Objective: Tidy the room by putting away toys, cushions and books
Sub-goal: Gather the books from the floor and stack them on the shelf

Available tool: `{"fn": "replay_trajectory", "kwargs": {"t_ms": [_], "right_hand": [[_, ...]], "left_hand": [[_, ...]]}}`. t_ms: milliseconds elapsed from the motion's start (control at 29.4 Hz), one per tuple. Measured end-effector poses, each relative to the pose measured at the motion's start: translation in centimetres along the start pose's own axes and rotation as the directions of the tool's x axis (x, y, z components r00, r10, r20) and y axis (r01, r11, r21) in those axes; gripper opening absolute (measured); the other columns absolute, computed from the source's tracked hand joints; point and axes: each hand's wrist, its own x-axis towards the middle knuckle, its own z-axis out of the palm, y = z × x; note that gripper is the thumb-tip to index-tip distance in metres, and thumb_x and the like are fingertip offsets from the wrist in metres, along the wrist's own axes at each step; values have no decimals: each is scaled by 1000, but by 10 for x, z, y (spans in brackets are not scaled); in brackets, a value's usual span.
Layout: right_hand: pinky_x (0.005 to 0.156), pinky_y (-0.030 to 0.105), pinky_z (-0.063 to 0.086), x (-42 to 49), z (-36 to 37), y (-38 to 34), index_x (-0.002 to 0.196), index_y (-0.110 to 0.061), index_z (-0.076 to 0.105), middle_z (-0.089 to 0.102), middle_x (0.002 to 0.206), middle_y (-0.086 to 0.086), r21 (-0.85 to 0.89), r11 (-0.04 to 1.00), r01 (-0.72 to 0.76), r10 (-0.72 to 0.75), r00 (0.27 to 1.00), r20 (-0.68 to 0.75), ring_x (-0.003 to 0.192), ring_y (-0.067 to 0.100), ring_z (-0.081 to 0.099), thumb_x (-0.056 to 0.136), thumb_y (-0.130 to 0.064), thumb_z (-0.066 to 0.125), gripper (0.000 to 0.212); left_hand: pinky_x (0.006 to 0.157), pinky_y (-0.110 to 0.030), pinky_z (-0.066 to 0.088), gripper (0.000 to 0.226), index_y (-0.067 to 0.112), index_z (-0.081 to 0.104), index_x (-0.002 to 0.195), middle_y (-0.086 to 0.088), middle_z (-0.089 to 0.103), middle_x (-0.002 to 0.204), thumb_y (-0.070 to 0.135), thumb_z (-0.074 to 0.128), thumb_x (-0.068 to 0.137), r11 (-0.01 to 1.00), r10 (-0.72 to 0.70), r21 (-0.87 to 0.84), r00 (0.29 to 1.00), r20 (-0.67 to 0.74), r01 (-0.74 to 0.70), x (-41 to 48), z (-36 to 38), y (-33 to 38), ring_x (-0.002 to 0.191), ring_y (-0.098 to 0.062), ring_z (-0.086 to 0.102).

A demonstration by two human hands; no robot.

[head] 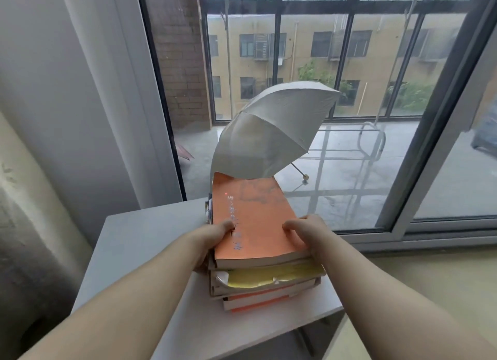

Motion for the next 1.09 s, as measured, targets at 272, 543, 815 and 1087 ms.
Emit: {"fn": "replay_trajectory", "kwargs": {"t_ms": [272, 543, 815, 1087], "right_hand": [[95, 37, 45, -14, -3, 8, 126, -6, 50, 58, 124, 11, -164, 986, -1, -10, 998, -62, 114, 29, 55, 88, -33, 59, 47], [86, 33, 48, -57, -14, 24, 118, -4, 55, 60, 113, 13, 42, 999, -14, 18, 993, -118, 104, 28, 57, 89, -23, 56, 35], [56, 24, 34, -117, -52, 67, 99, -10, 56, 55, 95, 10, 283, 959, -3, 65, 976, -209, 84, 24, 48, 85, -13, 55, 14], [70, 27, 33, -194, -144, 194, 88, -6, 54, 57, 93, 14, 460, 870, -176, 389, 819, -422, 79, 25, 45, 86, -15, 56, 9]], "left_hand": [[93, -36, 45, 76, 16, 50, 129, -10, 57, 125, 74, 42, 81, 803, 276, 593, 921, -276, -63, 6, 6, -9, 117, -30, 53], [101, -35, 34, 41, 21, 46, 128, -7, 45, 133, 36, 48, 90, 487, 791, 796, 567, -228, -359, -56, 55, -4, 125, -27, 35], [79, -27, 46, 26, 16, 60, 113, -4, 62, 114, 25, 56, 88, 454, 800, 548, 593, 96, -702, -116, 134, -15, 96, -19, 57], [68, -26, 45, 11, 18, 60, 93, -3, 61, 89, 16, 52, 86, 490, 615, 423, 646, 453, -762, -157, 272, -70, 82, -21, 56]]}}
